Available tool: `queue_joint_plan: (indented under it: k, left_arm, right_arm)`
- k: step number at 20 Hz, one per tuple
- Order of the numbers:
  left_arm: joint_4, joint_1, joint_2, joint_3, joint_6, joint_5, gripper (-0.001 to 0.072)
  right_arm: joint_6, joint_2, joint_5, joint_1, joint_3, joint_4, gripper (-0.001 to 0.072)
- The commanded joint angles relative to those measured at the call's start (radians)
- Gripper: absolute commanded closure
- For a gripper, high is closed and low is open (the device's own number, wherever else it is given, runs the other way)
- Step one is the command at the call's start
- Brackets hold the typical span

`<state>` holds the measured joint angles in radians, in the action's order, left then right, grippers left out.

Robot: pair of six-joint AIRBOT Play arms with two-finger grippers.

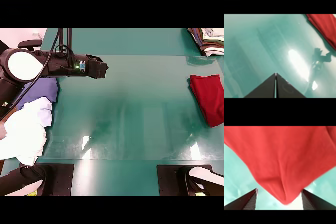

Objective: Fold the shirts.

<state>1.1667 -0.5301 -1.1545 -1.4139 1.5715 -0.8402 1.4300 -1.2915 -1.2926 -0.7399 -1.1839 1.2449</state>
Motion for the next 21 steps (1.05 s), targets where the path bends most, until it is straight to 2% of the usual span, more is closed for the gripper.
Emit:
queue_joint_plan:
  k: [1,7,8,11,13,17,21]
  left_arm:
    - [0.003,-0.001,0.000,0.000,0.000,-0.017,0.0680]
    - [0.005,-0.001,0.000,0.000,-0.001,-0.018,0.0680]
    - [0.004,-0.001,0.000,0.000,0.000,-0.033,0.0680]
    - [0.002,-0.001,0.000,0.000,0.000,-0.014,0.0680]
    - [0.001,-0.001,0.000,0.000,0.000,-0.002,0.0680]
    - [0.001,-0.001,0.000,0.000,0.000,-0.001,0.0680]
    - [0.001,-0.001,0.000,0.000,0.000,-0.001,0.0680]
  right_arm:
    - [0.023,0.019,-0.129,0.017,-0.074,0.074,0.0100]
    - [0.028,0.190,-0.058,0.235,-0.092,0.056,0.0101]
    - [0.028,0.214,-0.053,0.293,-0.086,0.056,0.0141]
    - [0.027,0.264,-0.032,0.452,-0.076,0.060,0.0445]
    - [0.027,0.285,-0.008,0.544,-0.076,0.060,0.0696]
    - [0.027,0.303,0.049,0.653,-0.077,0.060,0.0696]
    - [0.027,0.302,0.045,0.672,-0.076,0.060,0.0696]
